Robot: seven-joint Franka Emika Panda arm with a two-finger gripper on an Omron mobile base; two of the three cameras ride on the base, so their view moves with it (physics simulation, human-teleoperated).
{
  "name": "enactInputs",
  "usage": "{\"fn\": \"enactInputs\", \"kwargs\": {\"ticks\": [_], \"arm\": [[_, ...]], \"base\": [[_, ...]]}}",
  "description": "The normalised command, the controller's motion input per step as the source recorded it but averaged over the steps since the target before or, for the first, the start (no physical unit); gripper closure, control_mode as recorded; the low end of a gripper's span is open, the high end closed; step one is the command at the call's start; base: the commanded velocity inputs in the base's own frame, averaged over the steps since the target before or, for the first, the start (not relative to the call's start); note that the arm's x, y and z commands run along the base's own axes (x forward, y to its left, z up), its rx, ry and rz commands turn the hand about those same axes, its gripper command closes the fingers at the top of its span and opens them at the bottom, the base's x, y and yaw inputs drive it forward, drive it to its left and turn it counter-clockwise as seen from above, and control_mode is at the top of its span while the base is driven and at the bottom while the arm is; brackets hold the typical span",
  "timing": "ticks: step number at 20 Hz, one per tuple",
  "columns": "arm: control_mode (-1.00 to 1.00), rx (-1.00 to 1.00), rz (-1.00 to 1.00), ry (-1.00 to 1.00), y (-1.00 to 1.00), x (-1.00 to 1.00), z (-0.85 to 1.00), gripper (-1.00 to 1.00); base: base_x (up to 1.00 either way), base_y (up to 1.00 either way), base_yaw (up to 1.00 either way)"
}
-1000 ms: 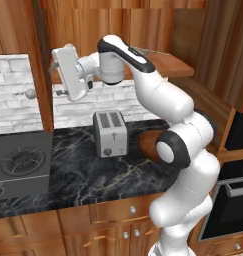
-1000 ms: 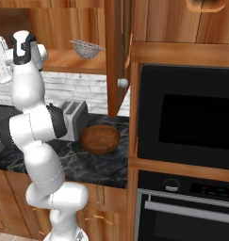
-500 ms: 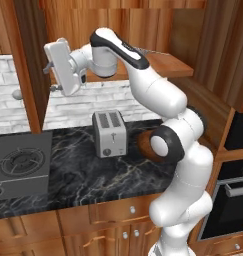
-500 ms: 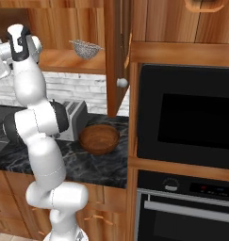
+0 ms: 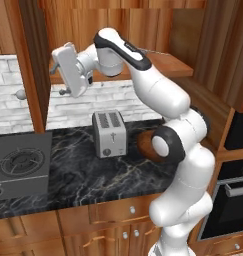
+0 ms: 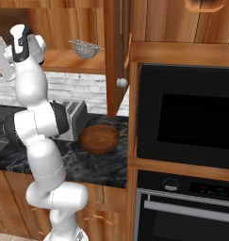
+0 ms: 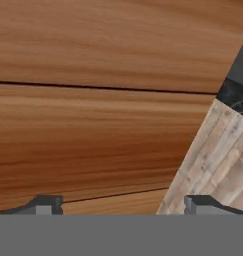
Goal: Open the cabinet and setup a tea strainer by placing it in the bowl upright.
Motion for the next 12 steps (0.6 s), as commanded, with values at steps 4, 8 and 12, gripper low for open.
{"fn": "enactInputs", "kwargs": {"ticks": [4,8,12], "arm": [[-1.00,-0.13,-0.10,-0.11,-0.69,-0.19,-0.02,-1.00],[-1.00,-0.22,-0.16,-0.10,-0.84,-0.03,0.00,-1.00],[-1.00,-0.33,-0.09,-0.19,-0.74,0.00,-0.23,-1.00]], "base": [[0.00,0.00,0.00],[0.00,0.00,0.00],[0.00,0.00,0.00]]}}
